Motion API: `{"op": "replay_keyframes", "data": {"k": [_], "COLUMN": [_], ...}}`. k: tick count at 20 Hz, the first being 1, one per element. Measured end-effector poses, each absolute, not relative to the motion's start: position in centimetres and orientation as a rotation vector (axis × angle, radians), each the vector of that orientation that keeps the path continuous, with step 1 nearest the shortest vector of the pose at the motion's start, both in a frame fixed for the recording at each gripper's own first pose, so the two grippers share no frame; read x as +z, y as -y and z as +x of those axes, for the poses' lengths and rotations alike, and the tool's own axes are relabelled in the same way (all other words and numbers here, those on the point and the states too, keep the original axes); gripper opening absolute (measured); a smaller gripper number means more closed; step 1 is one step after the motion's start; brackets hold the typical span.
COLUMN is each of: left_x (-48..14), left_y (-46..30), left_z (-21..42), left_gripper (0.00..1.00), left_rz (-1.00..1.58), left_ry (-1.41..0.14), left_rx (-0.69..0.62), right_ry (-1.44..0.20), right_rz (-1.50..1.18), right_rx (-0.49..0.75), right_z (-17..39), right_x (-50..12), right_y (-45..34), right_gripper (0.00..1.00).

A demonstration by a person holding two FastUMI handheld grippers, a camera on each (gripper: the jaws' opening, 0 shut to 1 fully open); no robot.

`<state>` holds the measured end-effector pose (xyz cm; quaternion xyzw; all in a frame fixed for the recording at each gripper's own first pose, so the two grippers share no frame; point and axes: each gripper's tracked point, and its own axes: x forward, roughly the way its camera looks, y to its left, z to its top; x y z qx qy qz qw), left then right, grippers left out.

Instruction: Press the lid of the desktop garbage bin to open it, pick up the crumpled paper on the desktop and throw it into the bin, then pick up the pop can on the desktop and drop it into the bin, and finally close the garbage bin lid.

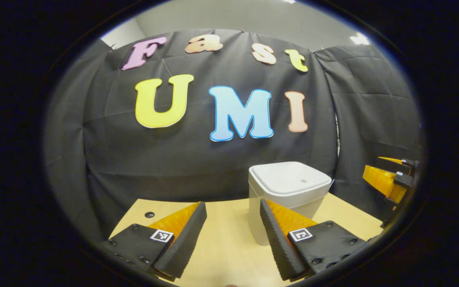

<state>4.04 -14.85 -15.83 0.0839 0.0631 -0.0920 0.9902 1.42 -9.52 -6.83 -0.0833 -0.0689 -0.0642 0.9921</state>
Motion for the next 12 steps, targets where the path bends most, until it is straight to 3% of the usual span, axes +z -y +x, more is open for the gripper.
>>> {"op": "replay_keyframes", "data": {"k": [8, 12], "left_x": [-18.6, -21.1], "left_y": [28.1, 36.7], "left_z": [0.7, -1.1], "left_gripper": [0.93, 0.9], "left_rz": [0.138, 0.121], "left_ry": [-0.084, -0.074], "left_rx": [-0.06, -0.039], "right_ry": [0.168, 0.152], "right_rz": [-0.221, -0.237], "right_rx": [0.013, 0.026], "right_z": [0.0, -1.2], "right_x": [-6.2, -6.8], "right_y": [19.5, 26.7], "right_gripper": [0.96, 0.96]}}
